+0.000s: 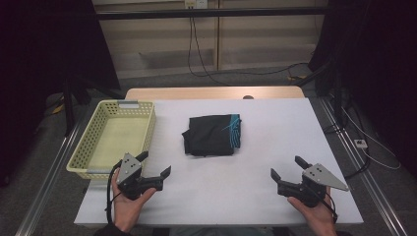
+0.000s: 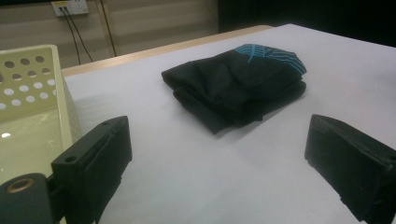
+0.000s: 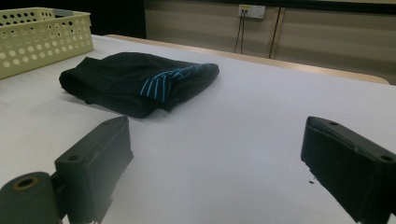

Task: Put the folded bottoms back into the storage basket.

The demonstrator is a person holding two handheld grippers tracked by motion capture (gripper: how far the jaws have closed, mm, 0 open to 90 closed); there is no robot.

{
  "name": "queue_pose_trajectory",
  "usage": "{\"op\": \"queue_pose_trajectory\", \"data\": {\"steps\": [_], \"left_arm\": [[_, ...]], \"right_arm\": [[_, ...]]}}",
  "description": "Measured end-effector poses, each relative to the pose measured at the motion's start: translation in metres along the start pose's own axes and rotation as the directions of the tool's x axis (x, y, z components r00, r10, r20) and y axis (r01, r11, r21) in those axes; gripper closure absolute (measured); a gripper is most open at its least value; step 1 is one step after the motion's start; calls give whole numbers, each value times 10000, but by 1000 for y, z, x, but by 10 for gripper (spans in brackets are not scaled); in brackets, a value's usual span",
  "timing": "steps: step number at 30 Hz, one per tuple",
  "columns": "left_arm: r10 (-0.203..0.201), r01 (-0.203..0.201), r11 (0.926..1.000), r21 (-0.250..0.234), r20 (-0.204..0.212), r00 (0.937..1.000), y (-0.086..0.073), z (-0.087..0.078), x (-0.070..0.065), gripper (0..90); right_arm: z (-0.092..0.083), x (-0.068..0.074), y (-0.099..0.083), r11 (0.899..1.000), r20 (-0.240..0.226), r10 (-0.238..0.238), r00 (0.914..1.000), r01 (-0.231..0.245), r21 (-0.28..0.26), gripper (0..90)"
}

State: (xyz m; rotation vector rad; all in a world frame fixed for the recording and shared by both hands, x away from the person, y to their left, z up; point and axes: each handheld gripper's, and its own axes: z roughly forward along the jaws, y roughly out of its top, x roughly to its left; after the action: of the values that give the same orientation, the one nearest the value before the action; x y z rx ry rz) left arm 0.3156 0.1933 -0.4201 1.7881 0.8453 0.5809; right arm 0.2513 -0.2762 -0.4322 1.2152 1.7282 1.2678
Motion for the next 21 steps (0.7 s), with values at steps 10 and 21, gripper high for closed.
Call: {"op": "queue_pose_trajectory", "data": {"steps": [10, 21], "left_arm": [[-167, 170, 9996, 226, -145, 9998, 1, 1, 2, 52], [-120, 108, 9987, 506, 224, 9997, 7, 7, 0, 41]], "right_arm": [[2, -1, -1, 10000, -74, 47, 10000, -46, 70, 82], [4, -2, -1, 9996, -251, 175, 9995, -169, 211, 84]]}}
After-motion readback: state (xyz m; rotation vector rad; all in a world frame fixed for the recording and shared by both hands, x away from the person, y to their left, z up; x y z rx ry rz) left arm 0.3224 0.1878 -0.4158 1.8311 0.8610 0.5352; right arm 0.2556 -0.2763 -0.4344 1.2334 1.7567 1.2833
